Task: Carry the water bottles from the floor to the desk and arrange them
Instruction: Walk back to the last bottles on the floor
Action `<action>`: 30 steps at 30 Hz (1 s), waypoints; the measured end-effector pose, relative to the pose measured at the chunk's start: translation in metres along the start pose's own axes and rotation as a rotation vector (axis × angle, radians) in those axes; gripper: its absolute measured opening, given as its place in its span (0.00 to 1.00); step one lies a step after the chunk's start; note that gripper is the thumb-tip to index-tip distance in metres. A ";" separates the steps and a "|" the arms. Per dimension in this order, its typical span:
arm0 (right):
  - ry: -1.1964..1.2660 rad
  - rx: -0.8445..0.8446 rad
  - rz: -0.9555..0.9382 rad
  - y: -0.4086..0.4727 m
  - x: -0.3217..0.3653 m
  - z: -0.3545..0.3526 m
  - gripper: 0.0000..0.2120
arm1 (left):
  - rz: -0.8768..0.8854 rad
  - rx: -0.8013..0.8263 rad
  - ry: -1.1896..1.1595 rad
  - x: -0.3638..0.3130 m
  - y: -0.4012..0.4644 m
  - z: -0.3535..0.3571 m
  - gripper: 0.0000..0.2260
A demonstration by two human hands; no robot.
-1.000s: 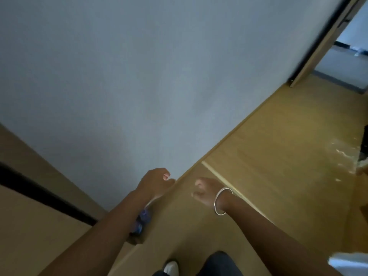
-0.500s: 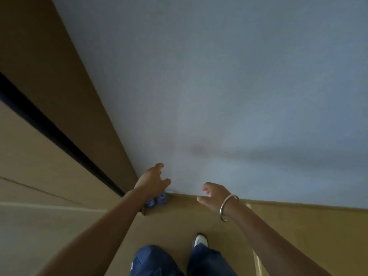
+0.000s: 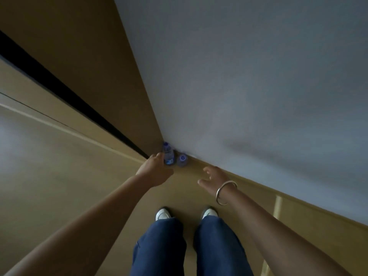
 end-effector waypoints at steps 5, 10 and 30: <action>-0.058 -0.030 -0.026 0.125 -0.038 0.027 0.29 | 0.023 -0.018 -0.096 0.028 0.119 0.054 0.25; -0.256 0.035 -0.056 0.252 -0.085 0.066 0.31 | 0.069 -0.095 -0.274 0.065 0.241 0.107 0.33; -0.381 -0.048 -0.196 0.440 -0.110 0.106 0.31 | -0.047 -0.519 -0.350 0.131 0.397 0.156 0.32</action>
Point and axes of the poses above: each hand's wrist, its own y-axis towards the middle knuckle, its own z-axis out of the palm, x = y × z, the point moved 9 cm from there along y, towards the middle knuckle, and after that the axes turned 12 degrees about x, right-handed, at the moved point
